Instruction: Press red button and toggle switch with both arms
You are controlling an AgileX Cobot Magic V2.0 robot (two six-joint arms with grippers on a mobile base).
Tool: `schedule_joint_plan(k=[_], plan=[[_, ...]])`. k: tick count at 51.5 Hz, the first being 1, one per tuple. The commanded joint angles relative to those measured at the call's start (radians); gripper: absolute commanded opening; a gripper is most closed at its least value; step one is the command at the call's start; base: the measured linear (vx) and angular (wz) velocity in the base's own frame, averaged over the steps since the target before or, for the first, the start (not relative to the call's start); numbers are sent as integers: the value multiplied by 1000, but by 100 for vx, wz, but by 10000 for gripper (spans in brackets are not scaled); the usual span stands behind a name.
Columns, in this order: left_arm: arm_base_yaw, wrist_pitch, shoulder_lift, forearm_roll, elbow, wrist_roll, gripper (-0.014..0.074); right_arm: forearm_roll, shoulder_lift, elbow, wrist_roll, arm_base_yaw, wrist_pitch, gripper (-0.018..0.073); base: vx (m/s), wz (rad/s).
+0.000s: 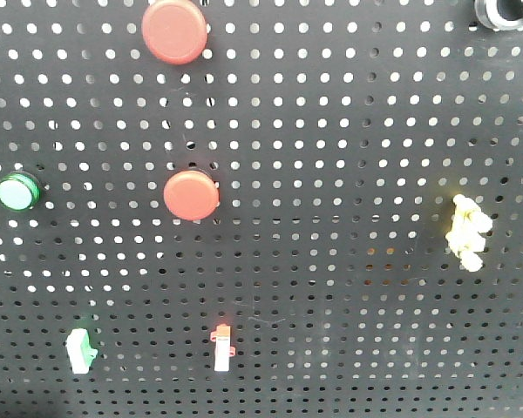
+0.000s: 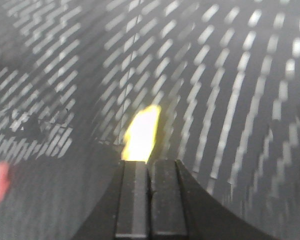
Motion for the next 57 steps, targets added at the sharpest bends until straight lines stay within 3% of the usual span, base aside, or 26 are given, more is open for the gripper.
schedule_joint_plan(k=[1, 10, 18, 24, 34, 57], plan=[[4, -63, -105, -18, 46, -17, 2, -15, -98, 54, 11, -8, -44, -3, 0, 0], [4, -116, -270, 65, 149, -16, 2, -13, -244, 154, 71, -10, -106, -3, 0, 0], [4, -235, -287, 158, 198, -16, 2, -10, -257, 187, 70, -10, -139, -3, 0, 0], [4, -278, -266, 155, 204, -16, 2, -9, -255, 190, 70, -10, -135, -3, 0, 0], [4, -222, -264, 155, 204, -16, 2, -9, -255, 190, 70, -10, -135, -3, 0, 0], [4, -223, -264, 155, 209, -16, 2, -9, -255, 190, 70, -10, -135, -3, 0, 0]])
